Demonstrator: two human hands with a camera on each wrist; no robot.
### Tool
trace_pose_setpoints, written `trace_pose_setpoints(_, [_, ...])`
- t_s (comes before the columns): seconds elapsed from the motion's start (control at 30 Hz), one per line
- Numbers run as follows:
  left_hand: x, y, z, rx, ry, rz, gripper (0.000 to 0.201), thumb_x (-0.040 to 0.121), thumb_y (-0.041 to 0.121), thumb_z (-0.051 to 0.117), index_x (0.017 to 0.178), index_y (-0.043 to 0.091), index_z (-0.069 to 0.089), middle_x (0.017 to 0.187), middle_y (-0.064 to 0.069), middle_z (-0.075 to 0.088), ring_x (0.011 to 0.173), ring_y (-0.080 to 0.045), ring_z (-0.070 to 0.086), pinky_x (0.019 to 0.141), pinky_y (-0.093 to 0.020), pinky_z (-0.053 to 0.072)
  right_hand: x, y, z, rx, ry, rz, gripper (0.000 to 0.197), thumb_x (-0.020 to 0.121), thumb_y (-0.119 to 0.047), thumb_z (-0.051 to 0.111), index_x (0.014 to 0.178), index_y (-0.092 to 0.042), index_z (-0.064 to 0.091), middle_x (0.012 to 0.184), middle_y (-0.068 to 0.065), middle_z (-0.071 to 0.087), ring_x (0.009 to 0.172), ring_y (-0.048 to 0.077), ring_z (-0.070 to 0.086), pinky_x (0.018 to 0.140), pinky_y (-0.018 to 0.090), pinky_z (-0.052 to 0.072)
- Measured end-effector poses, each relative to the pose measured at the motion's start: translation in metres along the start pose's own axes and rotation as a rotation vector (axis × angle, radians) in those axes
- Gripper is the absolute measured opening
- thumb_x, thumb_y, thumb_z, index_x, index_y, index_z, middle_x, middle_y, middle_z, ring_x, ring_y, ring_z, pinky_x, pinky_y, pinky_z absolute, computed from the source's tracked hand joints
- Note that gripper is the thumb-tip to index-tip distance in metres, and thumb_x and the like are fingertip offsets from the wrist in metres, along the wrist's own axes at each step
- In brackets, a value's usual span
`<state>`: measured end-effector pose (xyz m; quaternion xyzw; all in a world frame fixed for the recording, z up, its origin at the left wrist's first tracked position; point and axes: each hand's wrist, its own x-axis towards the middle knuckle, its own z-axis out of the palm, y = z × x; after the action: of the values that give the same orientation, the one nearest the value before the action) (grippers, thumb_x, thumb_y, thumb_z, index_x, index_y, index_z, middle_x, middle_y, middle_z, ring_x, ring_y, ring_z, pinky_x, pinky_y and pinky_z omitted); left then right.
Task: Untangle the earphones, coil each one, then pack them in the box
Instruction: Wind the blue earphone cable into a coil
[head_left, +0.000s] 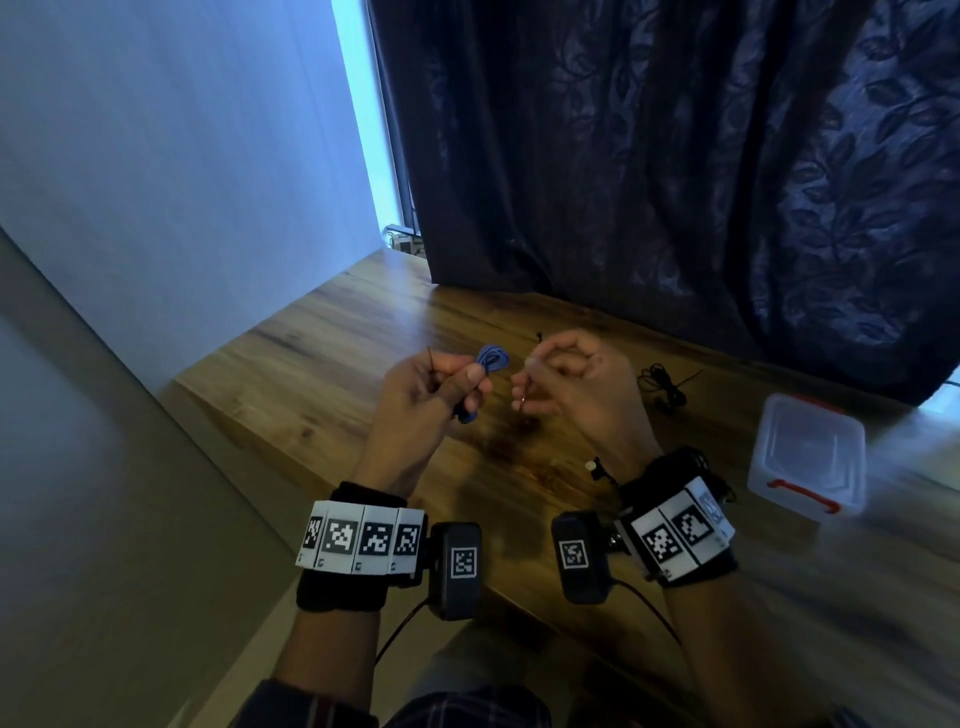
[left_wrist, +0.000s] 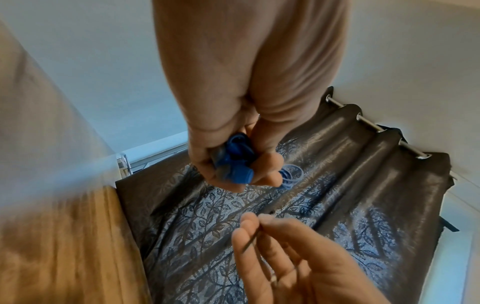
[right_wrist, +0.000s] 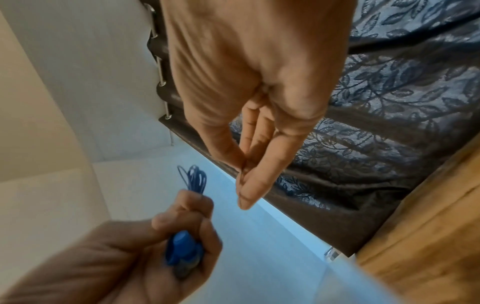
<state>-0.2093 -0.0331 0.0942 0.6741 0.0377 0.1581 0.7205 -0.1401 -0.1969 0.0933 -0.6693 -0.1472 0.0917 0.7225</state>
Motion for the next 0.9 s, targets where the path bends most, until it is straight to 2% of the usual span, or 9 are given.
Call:
trace_pose_setpoints(0.07, [0.000, -0.001, 0.001, -0.010, -0.037, -0.003, 0.006, 0.094, 0.004, 0.058, 0.090, 0.003, 0.063, 0.076, -0.009, 0.067, 0.061, -0.013, 0.054, 0.064, -0.034, 0.046, 0.002, -0.002, 0.004, -0.036, -0.027, 0.011, 0.021, 0.095, -0.005, 0.066, 0.106, -0.011, 0.050, 0.091, 0.016, 0.073, 0.076, 0.027, 0.075, 0.070, 0.046, 0.064])
trace_pose_setpoints(0.13, [0.001, -0.002, 0.003, -0.025, -0.072, -0.014, 0.009, 0.093, 0.002, 0.058, 0.097, -0.006, 0.059, 0.076, -0.010, 0.068, 0.059, -0.012, 0.053, 0.065, -0.034, 0.046, 0.003, -0.002, 0.005, -0.079, -0.065, 0.007, 0.027, 0.094, -0.005, 0.066, 0.106, -0.019, 0.047, 0.094, 0.009, 0.074, 0.075, 0.022, 0.075, 0.066, 0.037, 0.063])
trace_pose_setpoints(0.23, [0.001, -0.003, 0.006, -0.027, -0.105, -0.028, 0.008, 0.092, -0.001, 0.059, 0.098, -0.005, 0.056, 0.074, -0.010, 0.070, 0.056, -0.012, 0.053, 0.063, -0.033, 0.046, 0.003, -0.001, 0.004, -0.165, -0.152, -0.081, 0.019, 0.091, 0.000, 0.068, 0.104, -0.014, 0.063, 0.091, -0.001, 0.076, 0.078, 0.011, 0.074, 0.065, 0.021, 0.057])
trace_pose_setpoints(0.33, [0.002, -0.004, 0.005, -0.035, -0.128, -0.045, 0.011, 0.090, -0.002, 0.061, 0.098, -0.001, 0.053, 0.074, -0.010, 0.072, 0.055, -0.013, 0.053, 0.057, -0.030, 0.047, 0.001, -0.004, 0.000, -0.205, -0.205, -0.154, 0.017, 0.090, 0.004, 0.068, 0.101, -0.009, 0.071, 0.091, -0.001, 0.075, 0.082, 0.004, 0.072, 0.072, 0.015, 0.054])
trace_pose_setpoints(0.5, [0.001, -0.003, 0.007, -0.089, -0.103, -0.060, 0.020, 0.088, -0.005, 0.061, 0.101, 0.003, 0.048, 0.072, -0.012, 0.072, 0.053, -0.016, 0.053, 0.062, -0.041, 0.047, 0.003, -0.002, -0.001, -0.317, -0.218, -0.222, 0.021, 0.091, 0.004, 0.066, 0.106, -0.009, 0.073, 0.103, 0.003, 0.075, 0.097, 0.012, 0.072, 0.087, 0.023, 0.054])
trace_pose_setpoints(0.6, [0.002, -0.003, 0.007, -0.091, -0.063, -0.054, 0.026, 0.090, -0.005, 0.060, 0.110, 0.006, 0.046, 0.071, -0.011, 0.071, 0.054, -0.016, 0.052, 0.056, -0.034, 0.047, 0.003, 0.001, 0.001, -0.345, -0.227, -0.224, 0.024, 0.091, 0.006, 0.065, 0.111, -0.004, 0.073, 0.110, 0.007, 0.070, 0.103, 0.015, 0.069, 0.088, 0.022, 0.054])
trace_pose_setpoints(0.67, [0.002, -0.004, 0.006, -0.077, -0.026, -0.029, 0.019, 0.091, -0.004, 0.060, 0.104, 0.005, 0.049, 0.069, -0.012, 0.068, 0.054, -0.015, 0.051, 0.052, -0.026, 0.046, 0.001, 0.001, 0.004, -0.350, -0.213, -0.226, 0.025, 0.091, 0.006, 0.066, 0.113, -0.004, 0.073, 0.112, 0.008, 0.068, 0.103, 0.014, 0.067, 0.086, 0.020, 0.052])
trace_pose_setpoints(0.77, [0.002, -0.004, 0.007, -0.046, 0.012, 0.005, 0.011, 0.092, -0.001, 0.060, 0.097, 0.003, 0.051, 0.077, -0.031, 0.064, 0.055, -0.016, 0.051, 0.053, -0.027, 0.046, -0.005, 0.000, 0.010, -0.271, -0.129, -0.138, 0.025, 0.092, 0.006, 0.064, 0.109, -0.010, 0.075, 0.107, 0.005, 0.073, 0.096, 0.008, 0.071, 0.080, 0.016, 0.054])
trace_pose_setpoints(0.9, [0.004, -0.010, 0.007, 0.071, 0.095, 0.071, 0.015, 0.096, 0.003, 0.058, 0.087, 0.011, 0.049, 0.082, -0.032, 0.064, 0.059, -0.014, 0.053, 0.055, -0.029, 0.045, -0.013, 0.001, 0.019, -0.232, 0.073, -0.034, 0.023, 0.087, -0.014, 0.077, 0.108, -0.015, 0.067, 0.099, 0.001, 0.076, 0.089, 0.013, 0.075, 0.079, 0.030, 0.062])
